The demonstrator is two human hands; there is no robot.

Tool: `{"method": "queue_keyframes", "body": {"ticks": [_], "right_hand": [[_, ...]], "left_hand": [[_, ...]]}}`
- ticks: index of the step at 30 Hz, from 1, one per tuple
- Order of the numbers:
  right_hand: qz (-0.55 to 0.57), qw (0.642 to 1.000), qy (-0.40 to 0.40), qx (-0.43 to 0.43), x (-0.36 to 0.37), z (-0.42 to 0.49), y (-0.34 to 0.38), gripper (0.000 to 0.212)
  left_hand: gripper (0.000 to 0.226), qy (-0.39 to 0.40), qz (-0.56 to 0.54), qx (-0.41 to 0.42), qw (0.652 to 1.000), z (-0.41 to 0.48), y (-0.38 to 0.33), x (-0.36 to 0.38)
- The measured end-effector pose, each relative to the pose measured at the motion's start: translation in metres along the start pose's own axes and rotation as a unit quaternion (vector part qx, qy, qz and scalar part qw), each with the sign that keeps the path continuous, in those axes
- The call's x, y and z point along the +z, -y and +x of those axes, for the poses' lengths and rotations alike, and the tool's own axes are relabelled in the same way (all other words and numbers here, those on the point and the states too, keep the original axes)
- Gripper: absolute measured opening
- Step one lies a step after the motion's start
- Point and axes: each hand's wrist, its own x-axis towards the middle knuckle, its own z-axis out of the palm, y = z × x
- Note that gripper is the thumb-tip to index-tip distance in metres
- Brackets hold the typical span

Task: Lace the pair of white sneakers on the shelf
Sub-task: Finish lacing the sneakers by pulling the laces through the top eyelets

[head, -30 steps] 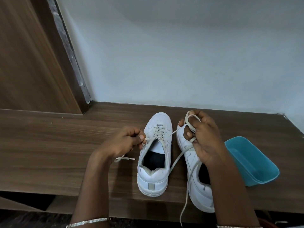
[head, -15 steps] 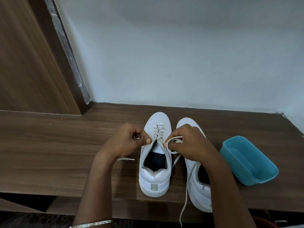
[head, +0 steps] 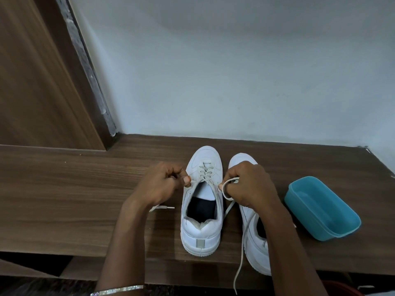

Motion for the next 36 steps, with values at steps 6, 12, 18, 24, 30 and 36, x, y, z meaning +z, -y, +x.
{"method": "queue_keyframes", "body": {"ticks": [6,12,18,24,30,36], "right_hand": [[0.066,0.998,0.020,-0.005,-0.003,0.001,-0.004,0.010],[0.297,0.954,0.044,-0.019,-0.017,0.001,-0.011,0.022],[0.461,0.887,0.008,-0.009,-0.025,-0.002,0.002,0.049],[0.110,0.989,-0.088,0.043,-0.026,-0.003,0.001,0.019],[-0.007,0.996,-0.064,-0.062,-0.020,-0.002,0.002,0.010],[0.064,0.993,0.062,-0.074,0.001,0.003,0.004,0.003]], "left_hand": [[0.023,0.022,-0.031,-0.024,0.999,-0.002,-0.004,-0.001],[0.038,0.009,-0.132,-0.043,0.990,-0.014,-0.013,-0.020],[0.047,-0.046,-0.209,0.007,0.977,-0.014,-0.040,-0.018],[0.059,-0.029,-0.091,-0.027,0.995,-0.009,-0.034,-0.009],[0.052,0.040,-0.102,-0.087,0.990,-0.007,-0.021,-0.009],[0.026,0.094,-0.040,-0.033,0.994,-0.010,-0.015,-0.009]]}}
